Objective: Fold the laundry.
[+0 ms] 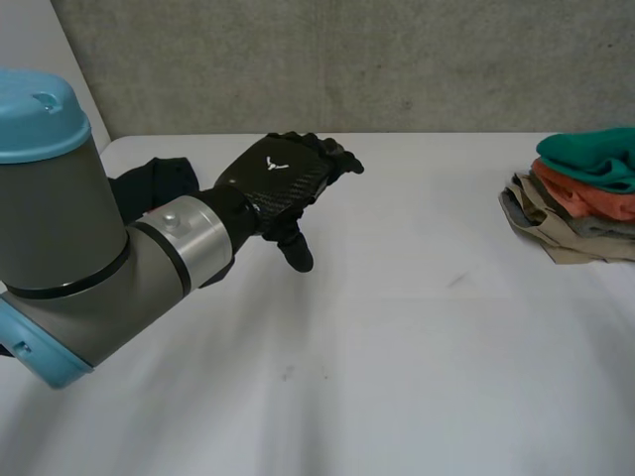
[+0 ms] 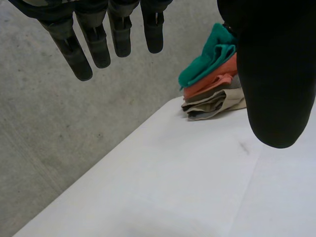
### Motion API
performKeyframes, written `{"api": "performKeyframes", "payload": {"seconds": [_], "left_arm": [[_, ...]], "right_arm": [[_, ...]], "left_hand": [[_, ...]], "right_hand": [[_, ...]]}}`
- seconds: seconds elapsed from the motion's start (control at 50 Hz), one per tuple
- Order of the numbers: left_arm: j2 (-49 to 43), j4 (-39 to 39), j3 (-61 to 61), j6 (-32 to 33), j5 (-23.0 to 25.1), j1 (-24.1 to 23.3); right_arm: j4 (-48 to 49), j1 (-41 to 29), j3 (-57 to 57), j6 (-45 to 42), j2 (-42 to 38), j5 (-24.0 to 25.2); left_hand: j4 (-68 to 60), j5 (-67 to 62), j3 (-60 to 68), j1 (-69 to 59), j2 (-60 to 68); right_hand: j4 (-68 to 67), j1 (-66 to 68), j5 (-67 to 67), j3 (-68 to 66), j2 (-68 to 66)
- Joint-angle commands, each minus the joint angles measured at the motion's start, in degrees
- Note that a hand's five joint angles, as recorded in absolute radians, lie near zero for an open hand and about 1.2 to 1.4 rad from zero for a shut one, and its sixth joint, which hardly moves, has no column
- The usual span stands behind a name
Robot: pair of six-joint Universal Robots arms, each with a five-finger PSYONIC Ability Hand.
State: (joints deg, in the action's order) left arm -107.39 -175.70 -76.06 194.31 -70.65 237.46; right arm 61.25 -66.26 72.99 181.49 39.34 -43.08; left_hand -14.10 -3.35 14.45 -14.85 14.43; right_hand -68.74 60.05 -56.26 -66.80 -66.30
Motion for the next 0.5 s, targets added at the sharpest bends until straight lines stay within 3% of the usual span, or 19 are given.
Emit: {"api": "performKeyframes", "payload": {"seconds": [0.02,0.08,0.14,0.16,0.36,0.42,0.5], "left_arm": [[0.3,0.0,-0.1,0.0,0.0,-0.4],[0.7,0.0,-0.1,0.0,0.0,-0.4],[0.9,0.0,-0.1,0.0,0.0,-0.9],[1.0,0.0,-0.1,0.0,0.0,-1.4],[2.8,0.0,0.0,-0.5,0.0,-2.9],[3.4,0.0,0.0,-0.5,0.0,-3.4],[4.4,0.0,0.1,-0.6,0.1,-4.1]], "right_arm": [[-1.7,0.9,6.0,-4.0,8.4,-1.3],[-4.1,0.9,7.5,-3.9,10.9,-2.0],[-10.5,0.8,8.2,-4.1,14.4,-3.9],[-14.5,0.8,8.2,-4.7,16.0,-4.9],[-38.2,4.0,7.7,-15.2,22.1,-12.3],[-48.0,6.9,6.0,-22.7,25.4,-18.9],[-52.9,8.2,2.1,-28.6,27.3,-28.1]], "left_hand": [[-0.7,-1.4,0.3,0.1,0.3],[-0.5,-1.2,0.1,0.3,0.2],[-0.7,-1.4,0.3,0.1,0.3],[-0.5,-1.2,0.1,0.3,0.2],[-0.5,-1.2,0.1,0.3,0.2],[-0.3,-1.1,0.0,0.4,0.0],[-0.3,-1.1,0.0,0.4,0.0]], "right_hand": [[2.5,6.2,0.1,0.6,0.1],[13.9,-5.2,11.4,11.9,11.4],[41.6,-32.9,39.1,39.6,39.1],[58.7,-50.0,56.3,56.8,56.3],[58.7,-50.0,56.3,56.8,56.3],[58.7,-50.0,56.3,56.8,56.3],[58.7,-50.0,56.3,56.8,56.3]]}}
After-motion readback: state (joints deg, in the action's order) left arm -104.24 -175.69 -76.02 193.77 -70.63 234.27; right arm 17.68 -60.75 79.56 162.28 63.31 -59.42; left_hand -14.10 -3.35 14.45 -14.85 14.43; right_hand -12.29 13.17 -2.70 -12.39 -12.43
